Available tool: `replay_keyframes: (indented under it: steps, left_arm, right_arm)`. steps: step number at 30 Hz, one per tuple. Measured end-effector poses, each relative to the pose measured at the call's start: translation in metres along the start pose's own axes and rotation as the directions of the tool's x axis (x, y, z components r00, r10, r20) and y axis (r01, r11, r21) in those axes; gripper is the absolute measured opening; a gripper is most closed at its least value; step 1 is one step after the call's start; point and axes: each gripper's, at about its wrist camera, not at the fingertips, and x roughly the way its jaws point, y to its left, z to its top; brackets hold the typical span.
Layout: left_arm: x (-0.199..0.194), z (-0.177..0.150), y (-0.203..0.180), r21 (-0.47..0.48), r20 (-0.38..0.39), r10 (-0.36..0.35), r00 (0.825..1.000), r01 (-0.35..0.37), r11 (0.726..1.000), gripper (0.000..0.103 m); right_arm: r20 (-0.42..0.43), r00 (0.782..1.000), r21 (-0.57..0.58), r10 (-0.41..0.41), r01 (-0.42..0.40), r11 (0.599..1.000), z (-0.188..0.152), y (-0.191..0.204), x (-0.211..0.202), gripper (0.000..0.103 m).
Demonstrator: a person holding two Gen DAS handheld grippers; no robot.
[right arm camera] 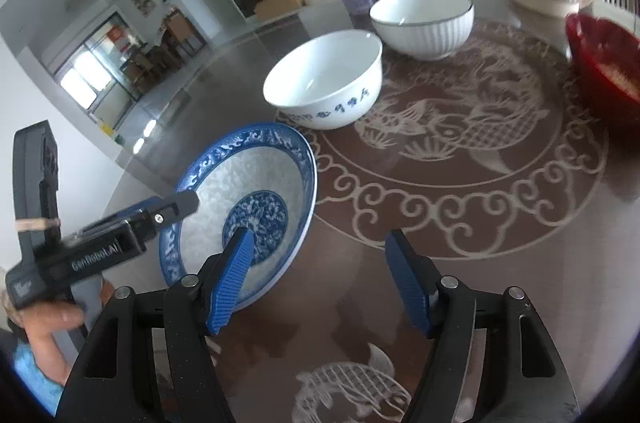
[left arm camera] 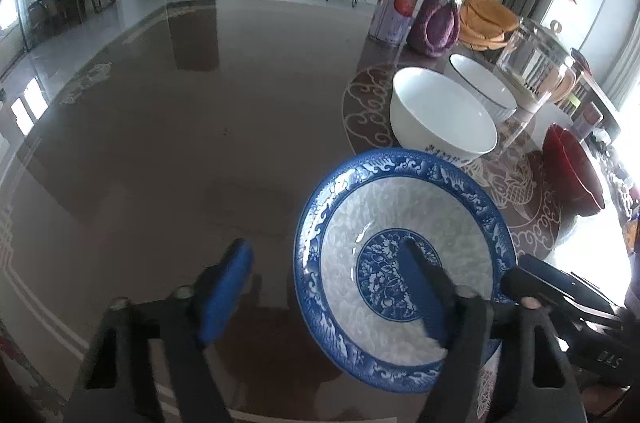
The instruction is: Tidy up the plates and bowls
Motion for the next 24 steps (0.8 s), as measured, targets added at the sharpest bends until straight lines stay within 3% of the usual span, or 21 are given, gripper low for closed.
replay_keyframes:
  steps: [3, 6, 11, 13, 14, 24]
  left_arm:
    - [0.005, 0.001, 0.002, 0.003, -0.02, -0.012, 1.0, 0.012, 1.0, 0.049]
    - [0.01, -0.001, 0.002, 0.006, -0.037, -0.026, 0.999, 0.026, 1.0, 0.034]
    - [0.015, -0.002, 0.009, -0.024, -0.045, -0.03, 0.999, 0.029, 0.999, 0.019]
    - [0.015, -0.003, 0.014, -0.046, -0.046, -0.061, 0.997, 0.059, 0.997, 0.017]
    - [0.016, -0.003, 0.015, -0.053, -0.047, -0.073, 0.996, 0.071, 0.996, 0.017]
    - [-0.001, -0.017, 0.0, -0.037, -0.03, -0.102, 0.994, 0.101, 0.994, 0.014]
  right_arm:
    - [-0.03, 1.0, 0.008, 0.007, -0.007, 1.0, 0.003, 0.001, 0.01, 0.051]
    - [-0.039, 0.999, 0.003, 0.003, -0.003, 1.0, 0.004, 0.002, 0.017, 0.05]
    - [-0.06, 0.998, -0.007, 0.009, -0.01, 1.0, 0.008, 0.006, 0.024, 0.031]
    - [-0.068, 0.998, -0.004, 0.013, -0.013, 1.0, 0.009, 0.007, 0.028, 0.018]
    - [-0.073, 0.997, -0.002, 0.021, -0.021, 1.0, 0.009, 0.008, 0.031, 0.016]
    - [-0.054, 0.999, 0.009, -0.002, 0.002, 1.0, 0.003, 0.004, 0.018, 0.015]
